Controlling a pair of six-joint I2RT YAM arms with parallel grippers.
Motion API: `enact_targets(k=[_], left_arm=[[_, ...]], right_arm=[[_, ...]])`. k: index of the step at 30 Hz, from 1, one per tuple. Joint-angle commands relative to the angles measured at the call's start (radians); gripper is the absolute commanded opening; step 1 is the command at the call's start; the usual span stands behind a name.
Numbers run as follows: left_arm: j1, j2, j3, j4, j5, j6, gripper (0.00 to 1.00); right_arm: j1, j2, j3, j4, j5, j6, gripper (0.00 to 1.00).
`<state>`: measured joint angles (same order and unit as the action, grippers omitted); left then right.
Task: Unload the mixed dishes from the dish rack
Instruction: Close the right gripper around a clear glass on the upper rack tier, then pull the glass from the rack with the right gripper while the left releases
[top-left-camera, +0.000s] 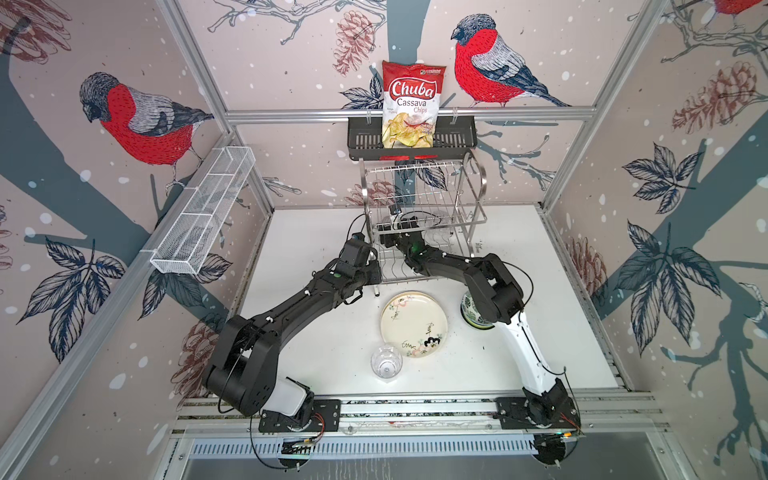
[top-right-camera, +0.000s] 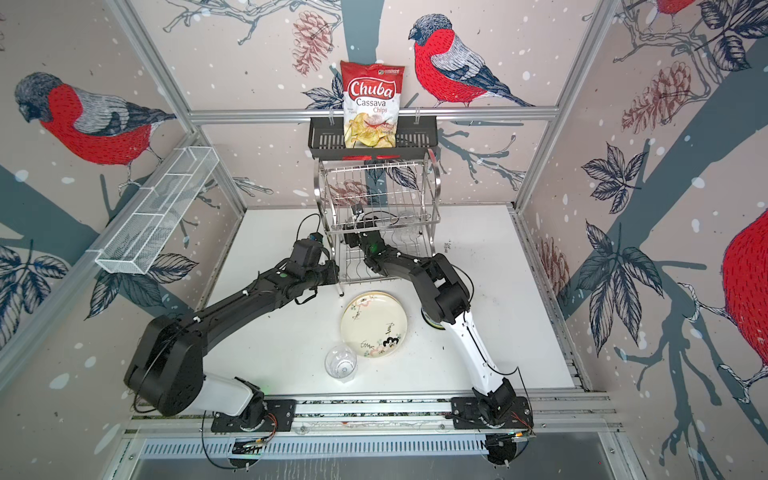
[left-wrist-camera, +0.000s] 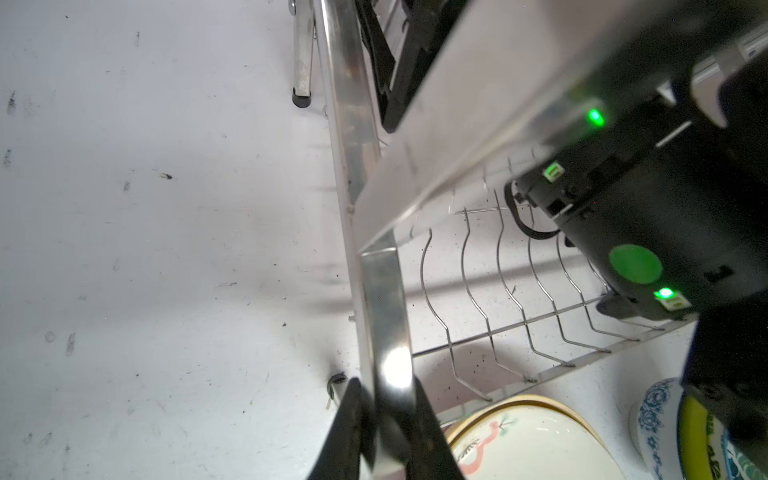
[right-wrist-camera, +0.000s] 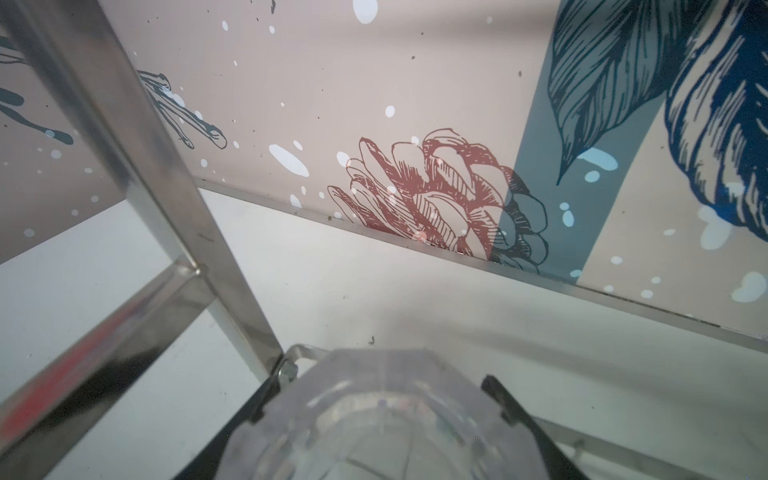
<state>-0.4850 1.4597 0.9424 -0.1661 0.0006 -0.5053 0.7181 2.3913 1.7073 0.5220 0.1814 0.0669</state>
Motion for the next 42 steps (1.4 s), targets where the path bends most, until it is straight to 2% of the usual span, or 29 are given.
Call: enact_targets(k=[1,5,12,16,22,30,32,35,38,42], left_arm=[[0.002,0.004,0.001,-0.062,0.029,-0.025,0.13],[0.002,-0.001,0.001,-0.063,0.021,-0.027,0.13],[0.002,0.001,0.001,-0.066,0.010,-0.033,0.13],[0.002,-0.005,-0.002,-0.070,0.003,-0.035,0.13],[0.003,-0.024,-0.014,-0.077,-0.014,-0.037,0.13],[0.014,-0.050,-0.004,-0.099,-0.035,-0.043,0.18],[0.017,-0.054,-0.002,-0.103,-0.030,-0.042,0.23],[0.017,-0.066,-0.009,-0.098,-0.020,-0.048,0.41],[0.017,-0.089,-0.026,-0.094,-0.012,-0.057,0.53],[0.017,-0.140,-0.059,-0.111,0.015,-0.061,0.57]], right_arm=[[0.005,-0.055,-0.073,-0.003,-0.025,0.057,0.35],[0.007,-0.127,-0.164,0.010,-0.064,0.115,0.31],[0.007,-0.243,-0.328,0.084,-0.161,0.286,0.27],[-0.005,-0.307,-0.436,0.182,-0.210,0.410,0.26],[-0.042,-0.383,-0.566,0.349,-0.345,0.628,0.25],[-0.051,-0.498,-0.732,0.514,-0.390,0.798,0.24],[-0.046,-0.530,-0.779,0.547,-0.399,0.833,0.23],[-0.034,-0.587,-0.860,0.583,-0.392,0.859,0.23],[-0.016,-0.661,-0.928,0.575,-0.365,0.857,0.23],[0.012,-0.790,-1.004,0.505,-0.321,0.824,0.23]])
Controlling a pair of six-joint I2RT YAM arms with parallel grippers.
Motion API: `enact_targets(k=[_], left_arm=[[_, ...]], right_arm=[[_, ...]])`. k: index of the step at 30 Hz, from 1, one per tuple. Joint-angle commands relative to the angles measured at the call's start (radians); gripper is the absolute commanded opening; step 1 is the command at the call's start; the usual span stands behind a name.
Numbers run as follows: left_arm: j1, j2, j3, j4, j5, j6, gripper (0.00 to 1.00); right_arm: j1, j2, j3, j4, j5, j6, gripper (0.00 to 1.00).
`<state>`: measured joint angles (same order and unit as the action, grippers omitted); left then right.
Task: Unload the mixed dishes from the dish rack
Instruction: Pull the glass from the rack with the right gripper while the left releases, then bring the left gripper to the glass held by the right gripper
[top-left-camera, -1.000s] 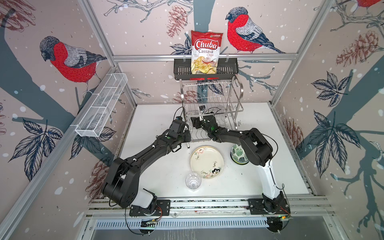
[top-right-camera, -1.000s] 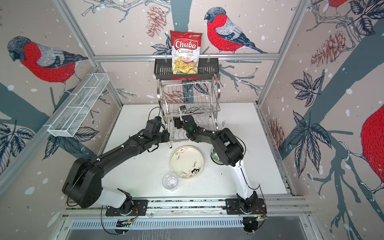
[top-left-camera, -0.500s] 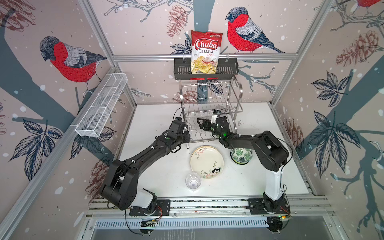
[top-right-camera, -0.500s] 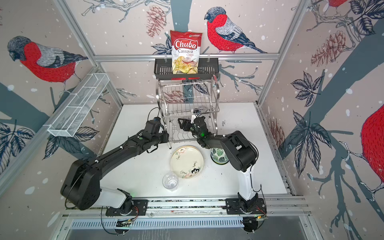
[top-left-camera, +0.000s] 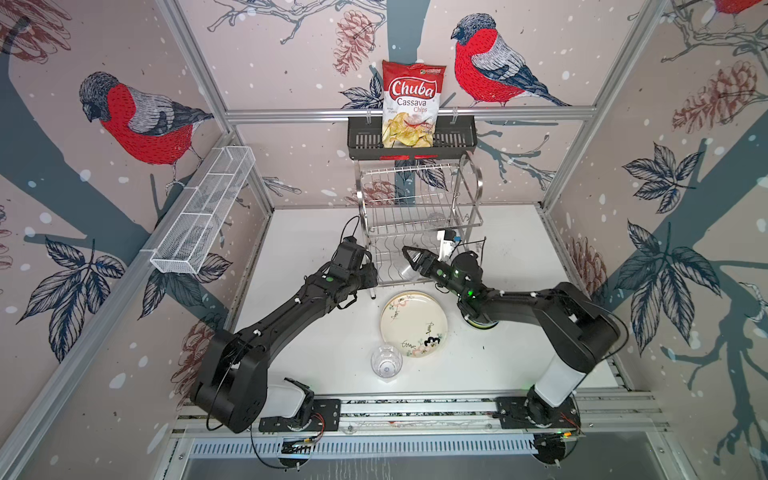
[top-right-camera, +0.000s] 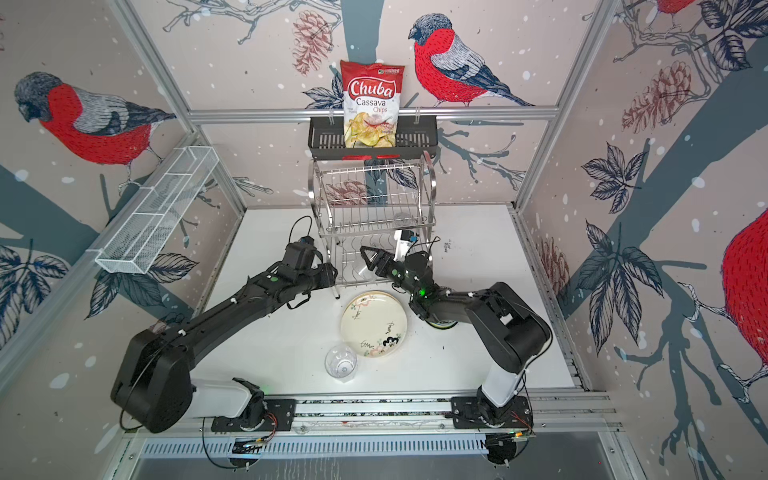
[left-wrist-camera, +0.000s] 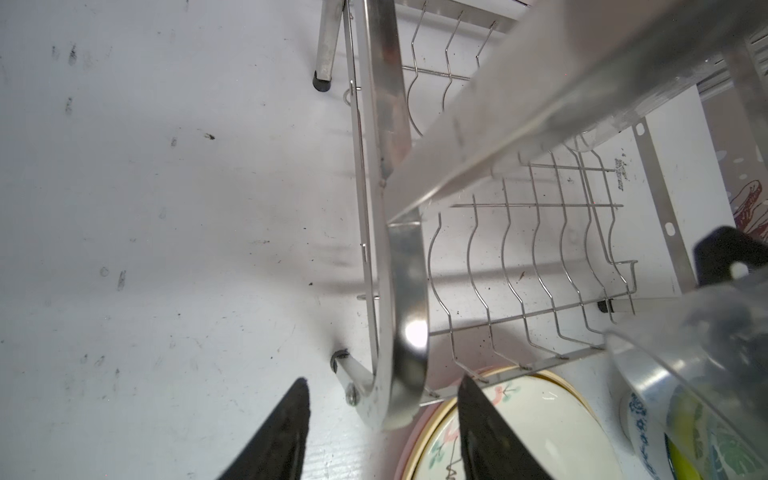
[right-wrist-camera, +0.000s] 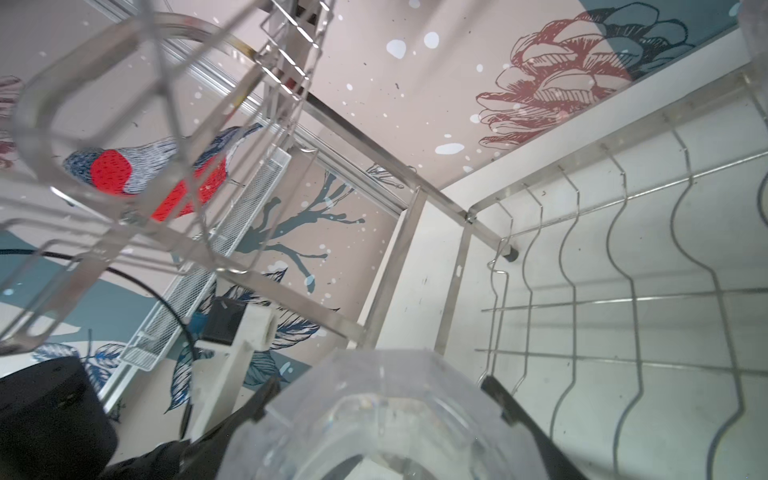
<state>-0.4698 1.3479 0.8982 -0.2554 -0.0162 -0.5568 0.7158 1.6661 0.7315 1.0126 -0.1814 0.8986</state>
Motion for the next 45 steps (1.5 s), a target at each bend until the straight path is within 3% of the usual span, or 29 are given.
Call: enact_targets(k=[1,9,17,21,33,41,45], left_arm=[[0.002,-0.042,-0.023,-0.036,0.038,-0.007,0.58],[-0.001,-0.282,-0.127,-0.151,0.007,-0.003,0.65],[-0.017,-0.432,-0.161,-0.201,0.057,-0.031,0.71],[-0.078,-0.450,-0.168,-0.206,0.055,-0.059,0.72],[-0.269,-0.441,-0.136,-0.091,0.060,-0.158,0.78],[-0.532,-0.319,-0.096,0.136,0.050,-0.132,0.79],[-0.592,-0.293,-0.111,0.266,0.071,-0.138,0.80]], right_arm=[[0.021,-0.094,-0.040,-0.017,0.058,-0.020,0.23],[0.125,-0.473,-0.213,-0.308,0.312,-0.083,0.22],[0.211,-0.728,-0.390,-0.415,0.476,0.031,0.22],[0.270,-0.812,-0.410,-0.491,0.555,0.058,0.22],[0.316,-0.873,-0.457,-0.531,0.615,0.202,0.22],[0.315,-0.868,-0.484,-0.445,0.627,0.275,0.22],[0.315,-0.868,-0.489,-0.407,0.634,0.308,0.23]])
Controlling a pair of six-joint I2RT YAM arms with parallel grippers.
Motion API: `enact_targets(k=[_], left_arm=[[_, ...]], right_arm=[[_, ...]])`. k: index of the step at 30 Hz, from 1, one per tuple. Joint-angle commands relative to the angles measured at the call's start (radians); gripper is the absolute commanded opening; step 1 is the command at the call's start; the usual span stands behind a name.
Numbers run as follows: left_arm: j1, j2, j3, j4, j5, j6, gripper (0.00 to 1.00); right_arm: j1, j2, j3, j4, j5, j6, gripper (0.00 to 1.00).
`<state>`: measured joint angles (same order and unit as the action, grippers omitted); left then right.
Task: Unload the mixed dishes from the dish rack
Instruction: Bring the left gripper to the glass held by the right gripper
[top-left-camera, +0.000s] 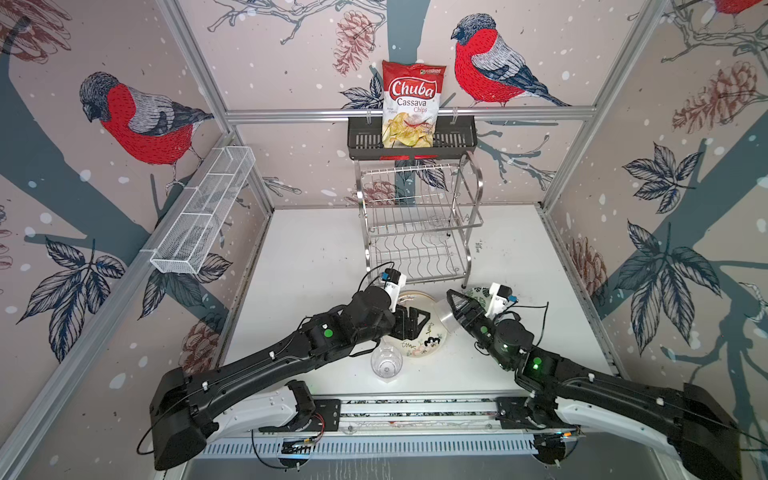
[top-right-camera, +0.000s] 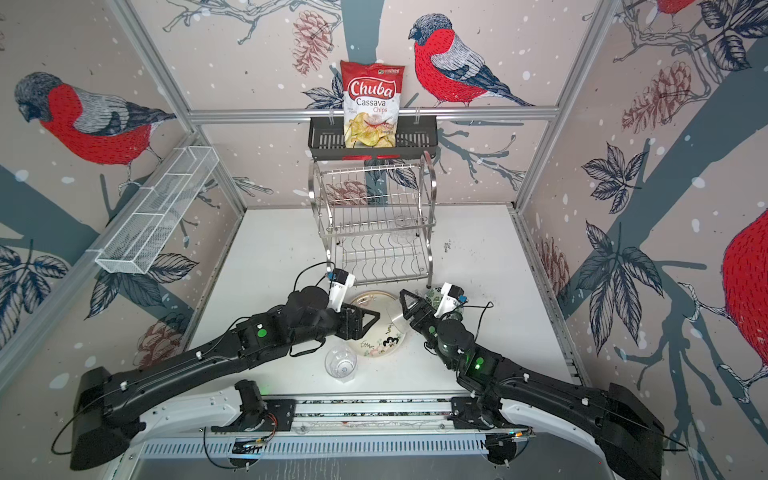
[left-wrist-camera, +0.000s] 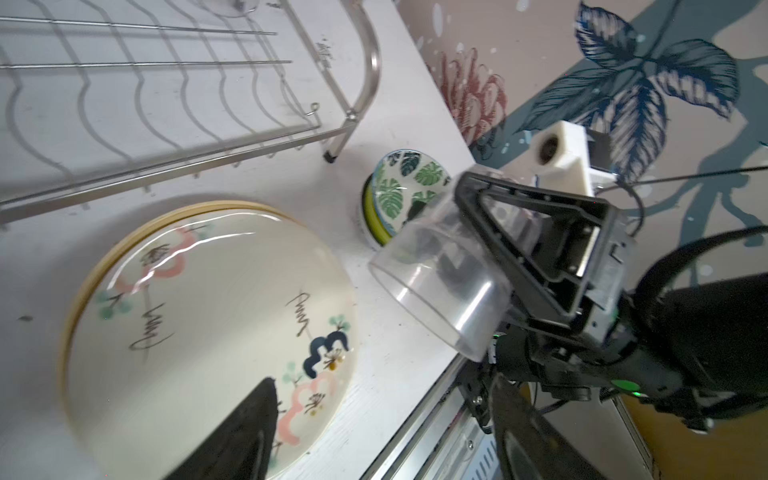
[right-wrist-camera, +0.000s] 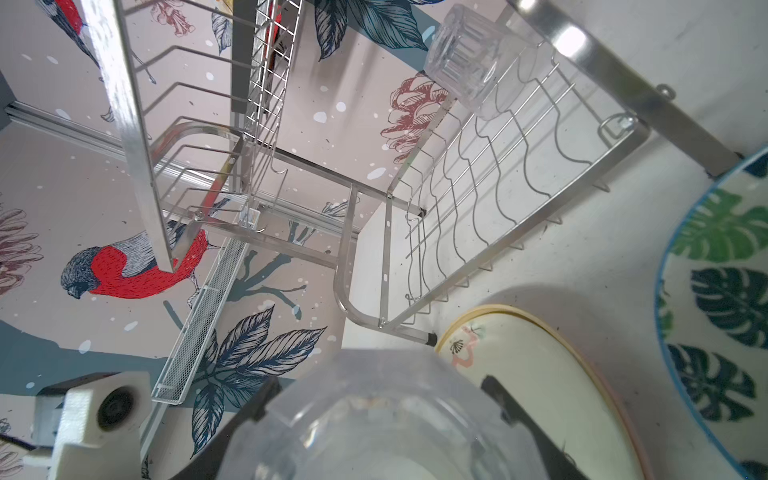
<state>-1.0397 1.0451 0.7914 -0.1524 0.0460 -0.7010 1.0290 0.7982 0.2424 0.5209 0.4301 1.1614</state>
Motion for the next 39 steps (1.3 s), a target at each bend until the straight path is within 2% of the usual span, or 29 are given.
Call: enact_targets(k=[1,8,11,18,23,31,32,33,34,35,37,38,39], left_arm=[[-0.028,0.014,-0.014,0.203,0.019,-0.003,0.80],[-0.042,0.101,-0.015,0.367,0.081,-0.026,0.81],[-0.046,0.141,-0.009,0.413,0.099,-0.038,0.77],[-0.048,0.170,0.007,0.461,0.079,-0.046,0.54],[-0.048,0.173,0.029,0.469,0.043,-0.028,0.31],[-0.046,0.191,0.063,0.443,0.031,-0.005,0.00],[-0.046,0.192,0.067,0.432,0.030,-0.001,0.00],[-0.046,0.190,0.069,0.429,0.027,0.005,0.00],[-0.046,0.187,0.070,0.425,0.021,0.008,0.00],[-0.046,0.186,0.073,0.419,0.016,0.017,0.00],[-0.046,0.186,0.086,0.395,0.020,0.037,0.00],[-0.046,0.190,0.102,0.371,0.028,0.052,0.00],[-0.046,0.195,0.118,0.345,0.037,0.068,0.00]], right_arm=[[0.001,0.002,-0.007,0.108,0.022,0.056,0.23],[0.000,0.032,-0.024,0.192,-0.011,0.109,0.24],[0.001,0.045,-0.025,0.225,-0.027,0.124,0.24],[0.002,0.074,-0.029,0.293,-0.060,0.159,0.24],[0.006,0.091,-0.031,0.322,-0.076,0.176,0.25],[0.007,0.080,-0.032,0.338,-0.077,0.176,0.26],[0.008,0.077,-0.032,0.336,-0.075,0.176,0.28],[0.008,0.073,-0.032,0.333,-0.073,0.173,0.31],[0.007,0.067,-0.029,0.321,-0.070,0.168,0.38],[0.008,0.059,-0.025,0.303,-0.068,0.161,0.53],[0.006,0.038,-0.012,0.247,-0.060,0.149,0.93],[0.002,0.026,-0.001,0.203,-0.056,0.150,1.00],[-0.002,0.015,0.009,0.170,-0.058,0.142,0.99]])
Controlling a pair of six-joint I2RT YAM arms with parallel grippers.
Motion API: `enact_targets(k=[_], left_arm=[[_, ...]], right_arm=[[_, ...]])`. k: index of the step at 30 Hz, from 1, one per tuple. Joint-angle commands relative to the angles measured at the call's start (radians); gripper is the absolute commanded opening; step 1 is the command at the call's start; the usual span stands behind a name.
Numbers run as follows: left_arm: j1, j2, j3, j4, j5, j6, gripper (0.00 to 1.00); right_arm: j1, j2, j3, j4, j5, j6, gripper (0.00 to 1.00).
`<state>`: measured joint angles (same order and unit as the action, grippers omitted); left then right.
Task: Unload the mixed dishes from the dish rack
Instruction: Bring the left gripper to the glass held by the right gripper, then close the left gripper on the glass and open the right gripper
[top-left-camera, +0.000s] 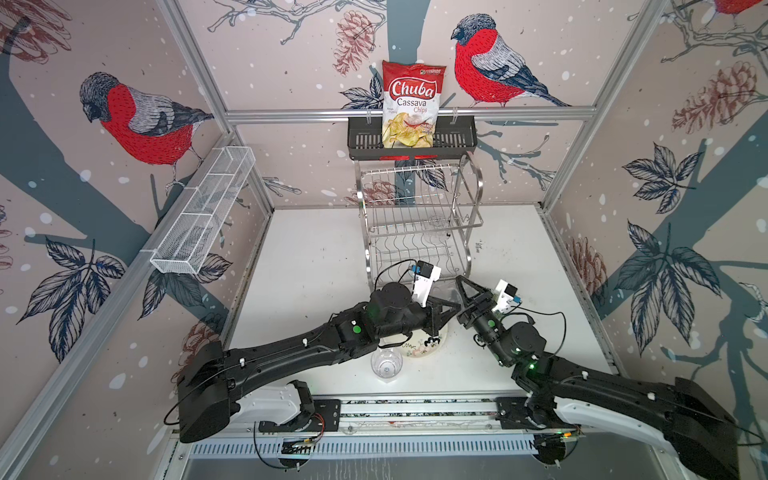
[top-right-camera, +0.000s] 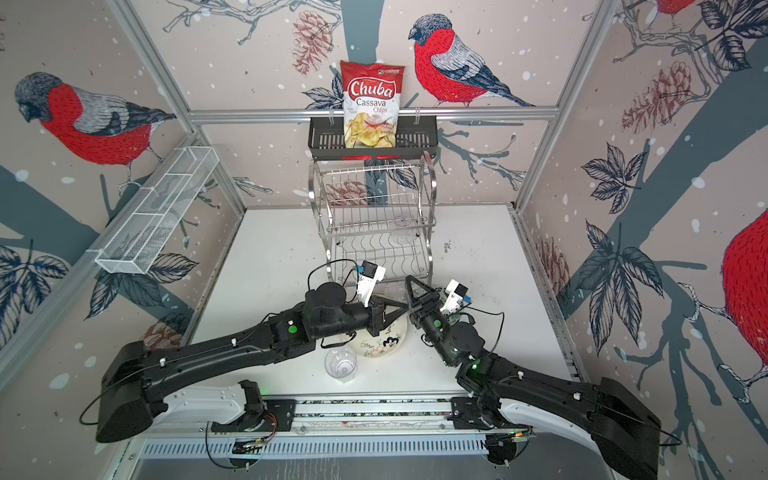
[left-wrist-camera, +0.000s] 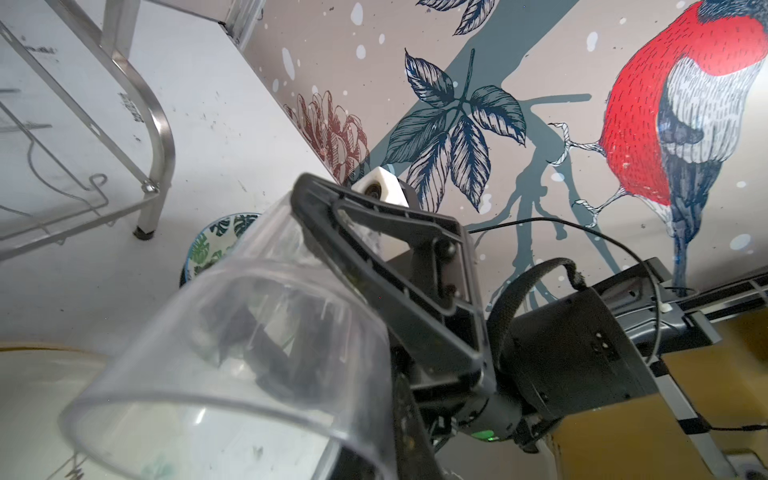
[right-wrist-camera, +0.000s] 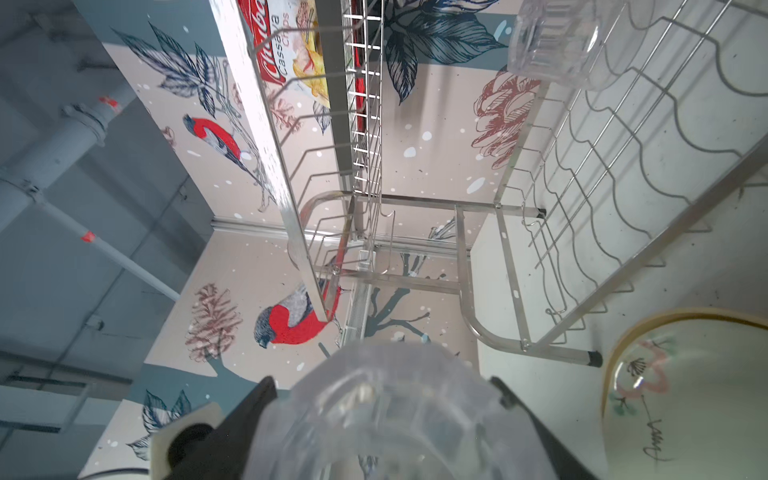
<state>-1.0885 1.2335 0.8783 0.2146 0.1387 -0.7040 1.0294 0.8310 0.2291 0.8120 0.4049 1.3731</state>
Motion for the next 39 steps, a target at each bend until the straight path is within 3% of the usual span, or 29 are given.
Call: enact_targets(k=[1,7,11,15,26,39], left_arm=[[0.002,0.011,0.053,-0.051,-0.044,0.088,0.00],[0.002,0.021,0.114,-0.165,0.011,0.176,0.00],[0.002,0.024,0.177,-0.274,0.002,0.232,0.00],[0.002,0.001,0.184,-0.328,-0.017,0.260,0.00],[0.004,-0.044,0.135,-0.268,-0.016,0.235,0.00],[0.004,0.001,0.125,-0.202,0.058,0.213,0.00]], right_arm=[[-0.007,-0.032,0.032,-0.158,-0.038,-0.083,0.99],[-0.072,-0.105,0.052,-0.285,-0.115,-0.111,0.99],[-0.133,-0.138,0.079,-0.386,-0.213,-0.144,0.99],[-0.164,-0.163,0.122,-0.511,-0.241,-0.184,0.99],[-0.187,-0.137,0.030,-0.277,-0.298,-0.070,0.99],[-0.149,0.056,0.136,-0.128,-0.349,-0.097,0.97]])
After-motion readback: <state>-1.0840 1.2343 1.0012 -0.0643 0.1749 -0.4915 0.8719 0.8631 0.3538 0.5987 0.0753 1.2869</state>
